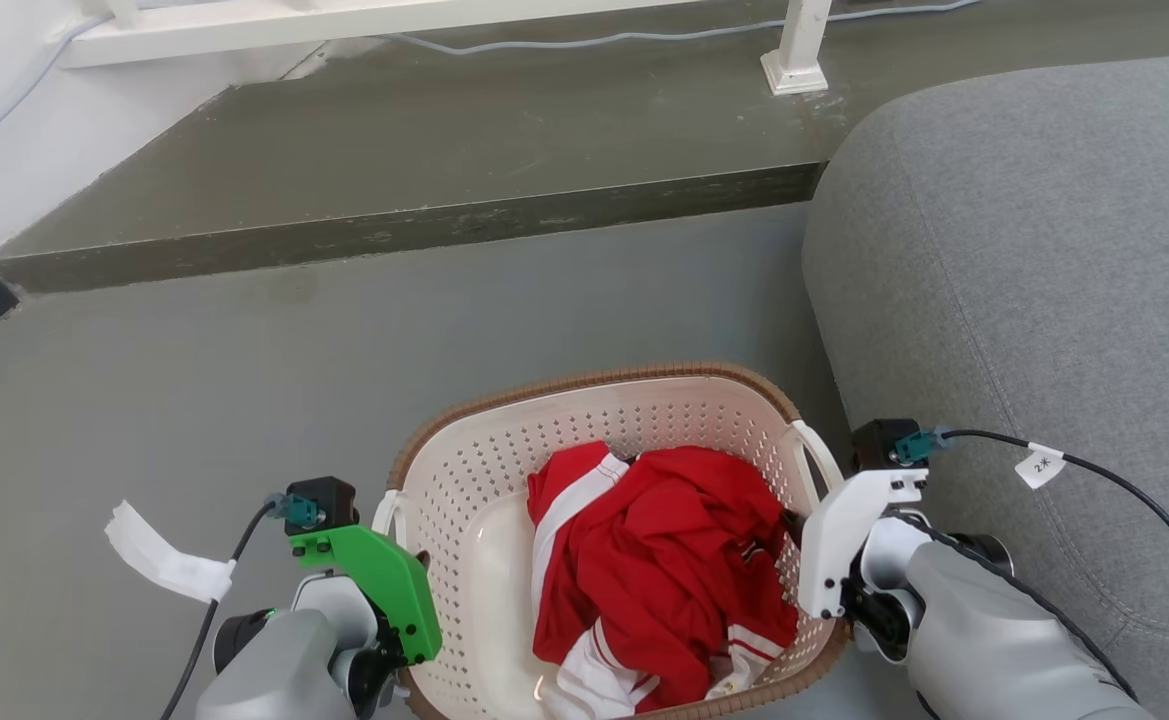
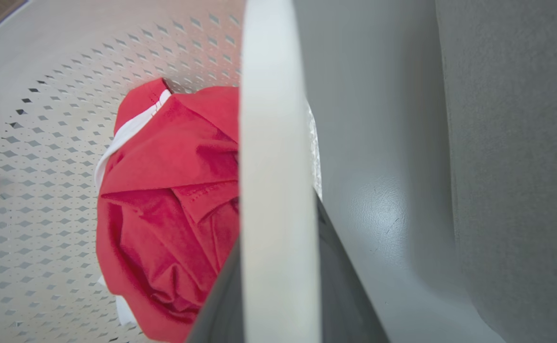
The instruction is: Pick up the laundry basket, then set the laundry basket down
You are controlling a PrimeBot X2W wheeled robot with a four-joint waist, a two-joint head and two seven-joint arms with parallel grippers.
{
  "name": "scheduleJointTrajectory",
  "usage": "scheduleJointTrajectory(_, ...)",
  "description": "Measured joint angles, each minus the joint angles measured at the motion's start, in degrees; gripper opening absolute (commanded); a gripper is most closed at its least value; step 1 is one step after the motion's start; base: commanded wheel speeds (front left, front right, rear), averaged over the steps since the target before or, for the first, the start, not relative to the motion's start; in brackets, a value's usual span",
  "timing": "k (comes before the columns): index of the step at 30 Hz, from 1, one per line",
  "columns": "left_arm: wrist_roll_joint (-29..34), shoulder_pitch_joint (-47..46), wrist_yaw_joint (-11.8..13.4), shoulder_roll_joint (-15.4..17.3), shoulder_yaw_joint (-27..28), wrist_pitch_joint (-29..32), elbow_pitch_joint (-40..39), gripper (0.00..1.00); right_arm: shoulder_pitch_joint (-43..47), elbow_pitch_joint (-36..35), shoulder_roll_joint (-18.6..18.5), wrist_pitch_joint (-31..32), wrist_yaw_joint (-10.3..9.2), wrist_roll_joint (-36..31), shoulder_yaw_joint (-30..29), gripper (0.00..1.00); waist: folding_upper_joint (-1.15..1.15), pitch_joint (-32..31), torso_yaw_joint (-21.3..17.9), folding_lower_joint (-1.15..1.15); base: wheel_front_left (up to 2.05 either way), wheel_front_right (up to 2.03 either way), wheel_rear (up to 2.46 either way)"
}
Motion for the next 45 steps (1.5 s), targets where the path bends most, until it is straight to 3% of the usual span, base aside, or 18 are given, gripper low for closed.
scheduleJointTrajectory(26,-1.7,-0.1,0.0,0.1,-1.2,-0.5,0.1,0.0,-0.3,0.8,-0.1,-0.5,0.0,2.1,1.7,0.0,0.0,1.4,-0.2,0.0,0.0,0.0,0.0)
scheduleJointTrajectory(45,-0.8,-8.2,0.0,0.6,-0.6,-7.2,0.0,0.0,-8.0,0.3,-0.4,-7.1,-0.43,2.2,0.9,0.0,0.0,12.3,-0.3,0.01,0.0,0.0,0.0)
